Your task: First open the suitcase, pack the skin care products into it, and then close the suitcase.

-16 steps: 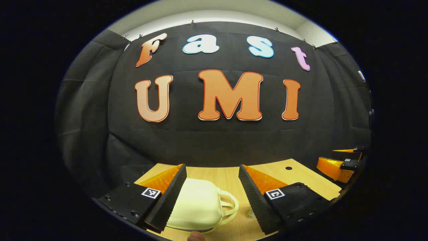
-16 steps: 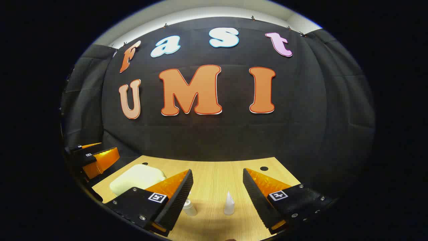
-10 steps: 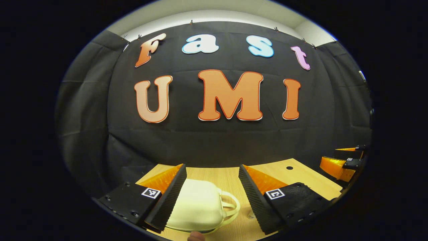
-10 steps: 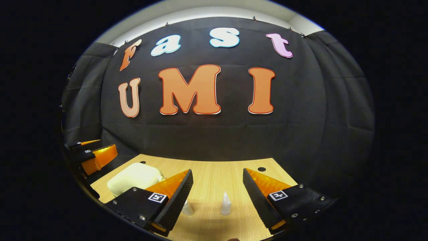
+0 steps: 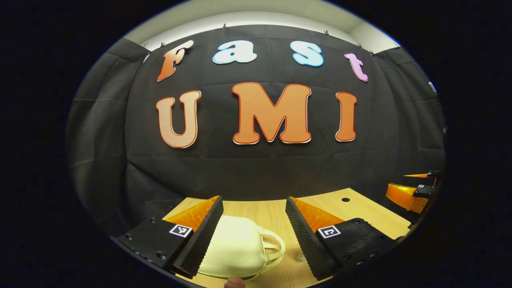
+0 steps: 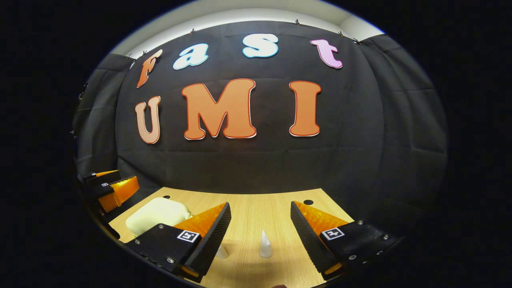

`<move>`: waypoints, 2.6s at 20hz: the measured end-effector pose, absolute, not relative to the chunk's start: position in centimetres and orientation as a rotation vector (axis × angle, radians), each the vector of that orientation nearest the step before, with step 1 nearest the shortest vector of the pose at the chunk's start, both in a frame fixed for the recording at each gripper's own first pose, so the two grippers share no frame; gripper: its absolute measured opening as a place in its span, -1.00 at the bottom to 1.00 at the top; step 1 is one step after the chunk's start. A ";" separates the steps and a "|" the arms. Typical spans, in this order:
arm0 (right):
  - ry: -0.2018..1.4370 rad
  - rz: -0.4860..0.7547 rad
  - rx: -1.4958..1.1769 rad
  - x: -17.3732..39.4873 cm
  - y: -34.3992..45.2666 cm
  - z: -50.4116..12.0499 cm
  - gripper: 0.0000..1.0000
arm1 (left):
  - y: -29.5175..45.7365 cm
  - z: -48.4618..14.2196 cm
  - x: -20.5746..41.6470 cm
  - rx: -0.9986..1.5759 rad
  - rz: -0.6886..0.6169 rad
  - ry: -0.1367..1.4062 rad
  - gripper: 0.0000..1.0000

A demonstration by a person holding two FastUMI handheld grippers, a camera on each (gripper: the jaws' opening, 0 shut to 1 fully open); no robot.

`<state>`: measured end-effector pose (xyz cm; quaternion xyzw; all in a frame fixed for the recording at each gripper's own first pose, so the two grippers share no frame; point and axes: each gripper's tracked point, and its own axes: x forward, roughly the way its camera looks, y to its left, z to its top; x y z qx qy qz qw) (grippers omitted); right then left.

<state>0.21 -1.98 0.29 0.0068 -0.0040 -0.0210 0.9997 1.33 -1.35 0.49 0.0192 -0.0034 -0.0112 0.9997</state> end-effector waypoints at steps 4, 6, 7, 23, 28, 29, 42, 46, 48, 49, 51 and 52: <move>0.002 -0.048 0.015 0.3 -2.1 -0.2 0.90 | -1.4 0.7 1.5 0.114 -0.013 -0.028 0.96; 0.011 -0.052 0.015 0.4 -2.2 -0.5 0.90 | -1.6 0.4 1.6 0.187 -0.006 -0.040 0.94; 0.016 -0.053 0.015 0.5 -2.3 -0.7 0.90 | -1.8 0.3 1.3 0.236 -0.003 -0.046 0.99; 0.117 -0.169 0.030 -0.2 -7.5 -4.7 0.90 | -6.6 -15.7 2.6 0.952 -0.184 0.159 0.96; 0.136 -0.224 0.044 -0.8 -9.9 -5.3 0.91 | -7.1 -19.9 5.4 1.089 -0.228 0.250 0.96; 0.138 -0.234 0.046 -0.9 -10.4 -5.4 0.90 | -7.1 -20.6 6.0 1.114 -0.226 0.272 0.97; 0.175 -0.314 0.076 -0.7 -14.4 -6.2 0.91 | -6.0 -25.0 9.6 1.288 -0.178 0.462 0.95; 0.179 -0.304 0.085 0.0 -14.2 -5.9 0.91 | -6.0 -26.0 9.6 1.267 -0.180 0.497 0.07; 0.176 -0.292 0.078 0.4 -13.8 -5.5 0.91 | -7.1 -26.4 9.2 1.261 -0.231 0.503 -0.37; 0.174 -0.286 0.071 0.7 -13.7 -5.3 0.91 | -7.2 -26.0 8.7 1.233 -0.233 0.506 -0.58; 0.177 -0.276 0.065 1.2 -13.2 -5.0 0.91 | -7.1 -25.7 8.8 1.129 -0.231 0.553 -0.80; 0.178 -0.265 0.069 1.4 -12.8 -4.9 0.91 | -7.4 -25.6 8.9 1.073 -0.234 0.569 -0.80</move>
